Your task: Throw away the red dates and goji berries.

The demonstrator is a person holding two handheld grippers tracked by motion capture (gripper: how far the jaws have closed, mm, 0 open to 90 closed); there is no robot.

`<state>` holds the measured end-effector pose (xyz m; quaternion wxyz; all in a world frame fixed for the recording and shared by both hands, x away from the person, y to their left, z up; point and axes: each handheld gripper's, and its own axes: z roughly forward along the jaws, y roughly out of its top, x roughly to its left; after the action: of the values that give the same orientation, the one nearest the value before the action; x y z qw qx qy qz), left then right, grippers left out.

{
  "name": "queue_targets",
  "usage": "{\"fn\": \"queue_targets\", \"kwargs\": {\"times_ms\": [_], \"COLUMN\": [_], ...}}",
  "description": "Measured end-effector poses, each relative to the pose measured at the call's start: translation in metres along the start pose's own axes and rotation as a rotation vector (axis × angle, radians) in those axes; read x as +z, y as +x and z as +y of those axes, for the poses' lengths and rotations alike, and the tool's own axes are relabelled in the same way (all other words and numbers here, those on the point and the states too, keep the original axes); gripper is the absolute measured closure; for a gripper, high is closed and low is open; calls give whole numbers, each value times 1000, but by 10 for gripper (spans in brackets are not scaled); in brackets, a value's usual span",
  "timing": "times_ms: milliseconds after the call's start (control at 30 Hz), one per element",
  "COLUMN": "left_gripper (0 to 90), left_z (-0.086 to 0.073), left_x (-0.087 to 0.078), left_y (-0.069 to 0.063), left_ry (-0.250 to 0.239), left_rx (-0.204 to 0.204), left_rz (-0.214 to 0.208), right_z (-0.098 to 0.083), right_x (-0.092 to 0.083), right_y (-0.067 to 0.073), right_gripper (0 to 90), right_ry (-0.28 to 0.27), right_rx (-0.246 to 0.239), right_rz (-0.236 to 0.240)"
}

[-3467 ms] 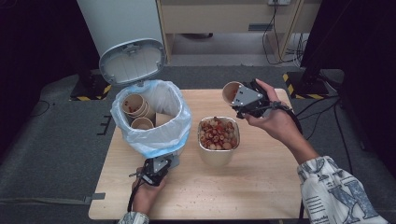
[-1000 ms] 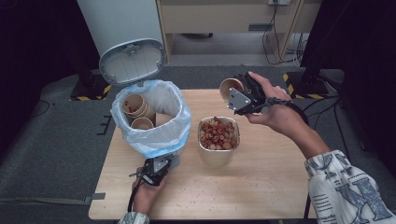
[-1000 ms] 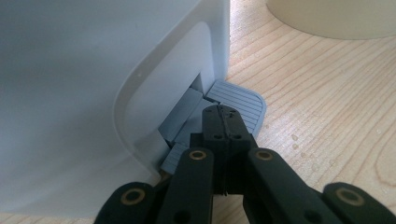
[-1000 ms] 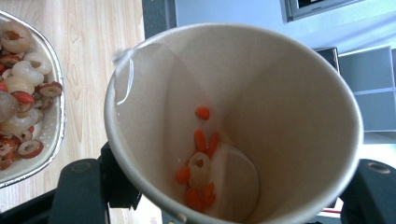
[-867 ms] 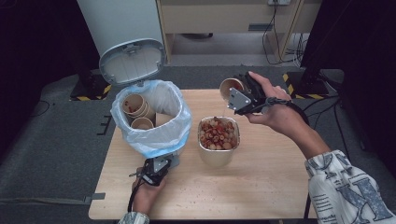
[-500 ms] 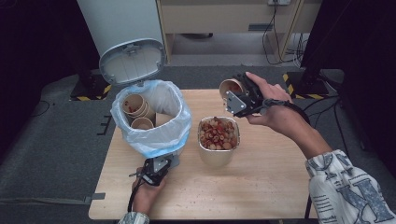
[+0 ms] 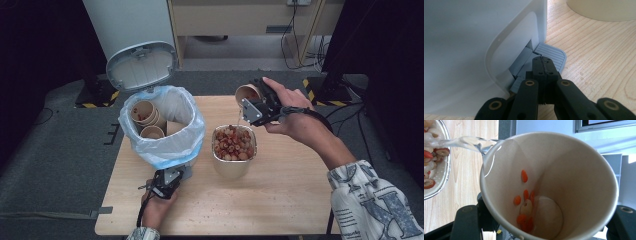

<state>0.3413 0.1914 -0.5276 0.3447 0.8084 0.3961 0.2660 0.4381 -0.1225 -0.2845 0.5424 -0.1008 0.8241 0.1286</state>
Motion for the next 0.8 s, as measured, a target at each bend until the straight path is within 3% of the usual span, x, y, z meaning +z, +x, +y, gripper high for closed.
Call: {"fn": "queue_targets", "kwargs": {"times_ms": [300,433,500,567,633,800], "left_gripper": [897,897,897,897,897,897], "left_z": [0,0,0,0,0,0], "left_x": [0,0,0,0,0,0], "left_y": [0,0,0,0,0,0], "left_ry": [2,1,2,2,0,1], "left_rx": [0,1,0,-1,-1,-1], "left_rz": [-1,0,-1,0,0,1], "right_z": [3,11,17,18,16,13], "right_x": [0,1,3,6,9,10], "right_y": [-2,0,7,12,15,16], "right_gripper": [298,298,298,298,298,298], "right_ry": [7,21,47,80,86,97], "right_rx": [-21,-84,-178,-235,-257,-253], "right_rz": [-1,-9,-9,-7,-9,-9]}}
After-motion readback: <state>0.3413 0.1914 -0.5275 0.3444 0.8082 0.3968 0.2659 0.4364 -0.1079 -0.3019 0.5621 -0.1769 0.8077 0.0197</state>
